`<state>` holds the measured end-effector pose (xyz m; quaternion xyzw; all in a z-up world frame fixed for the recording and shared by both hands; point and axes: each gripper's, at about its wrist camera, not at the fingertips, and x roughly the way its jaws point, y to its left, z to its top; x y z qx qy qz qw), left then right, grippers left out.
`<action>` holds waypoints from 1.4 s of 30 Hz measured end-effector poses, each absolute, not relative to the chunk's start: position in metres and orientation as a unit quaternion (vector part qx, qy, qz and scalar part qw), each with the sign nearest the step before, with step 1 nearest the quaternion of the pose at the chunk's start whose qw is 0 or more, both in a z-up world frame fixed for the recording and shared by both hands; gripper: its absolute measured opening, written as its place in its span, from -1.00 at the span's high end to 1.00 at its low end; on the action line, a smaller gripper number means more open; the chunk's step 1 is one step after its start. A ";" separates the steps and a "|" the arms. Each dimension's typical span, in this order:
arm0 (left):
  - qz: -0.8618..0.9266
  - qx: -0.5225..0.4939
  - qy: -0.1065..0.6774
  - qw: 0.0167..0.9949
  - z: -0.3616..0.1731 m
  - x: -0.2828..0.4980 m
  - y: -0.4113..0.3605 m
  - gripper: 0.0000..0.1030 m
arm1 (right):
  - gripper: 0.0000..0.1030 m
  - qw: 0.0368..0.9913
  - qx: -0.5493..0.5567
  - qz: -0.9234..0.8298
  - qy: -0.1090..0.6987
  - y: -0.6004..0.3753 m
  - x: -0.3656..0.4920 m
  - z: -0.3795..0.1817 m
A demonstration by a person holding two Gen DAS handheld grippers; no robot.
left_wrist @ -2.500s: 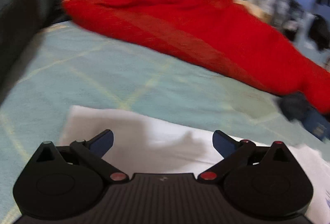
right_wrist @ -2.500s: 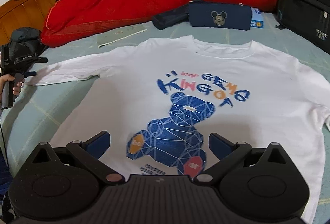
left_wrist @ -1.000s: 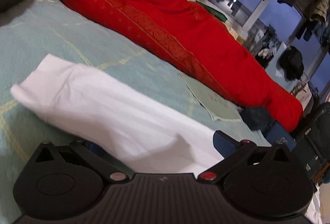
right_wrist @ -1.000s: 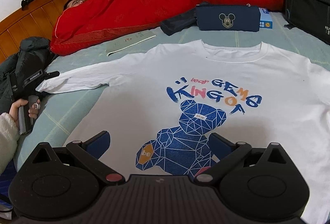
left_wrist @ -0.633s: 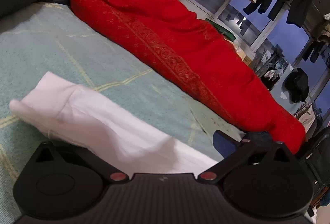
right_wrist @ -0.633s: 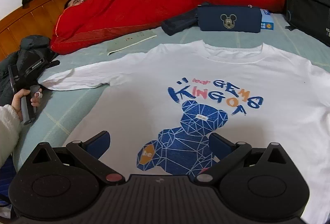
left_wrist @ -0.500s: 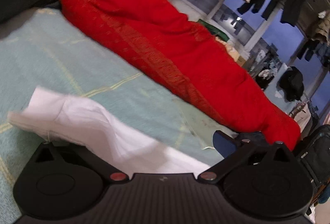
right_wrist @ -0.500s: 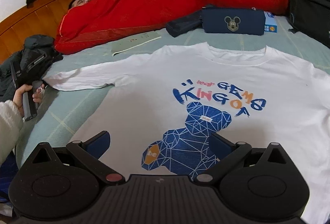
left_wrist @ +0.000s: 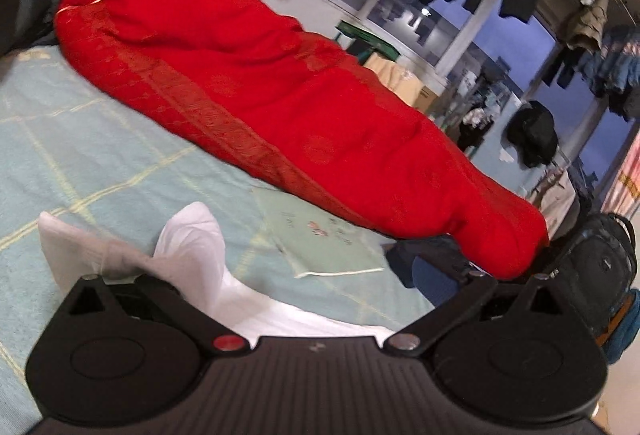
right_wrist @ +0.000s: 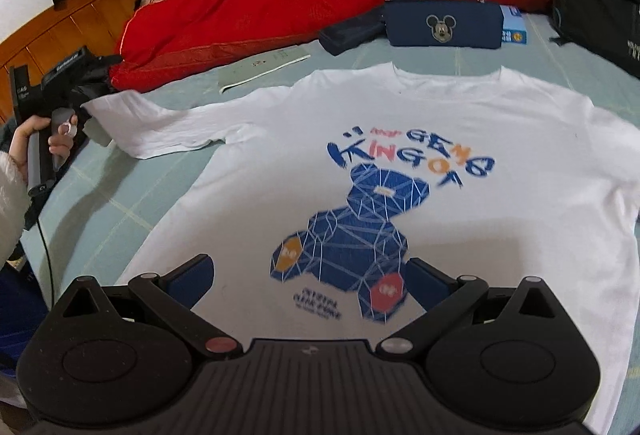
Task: Fold clothes
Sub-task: 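Lift the sleeve with the left gripper and carry it across the shirt body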
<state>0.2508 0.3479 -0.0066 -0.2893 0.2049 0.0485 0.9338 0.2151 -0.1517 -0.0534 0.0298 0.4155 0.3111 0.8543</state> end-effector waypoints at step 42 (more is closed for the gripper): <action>-0.093 -0.210 0.263 0.937 -0.004 0.354 0.032 -0.98 | -1.00 0.868 0.017 0.285 0.407 -0.262 0.174 -0.058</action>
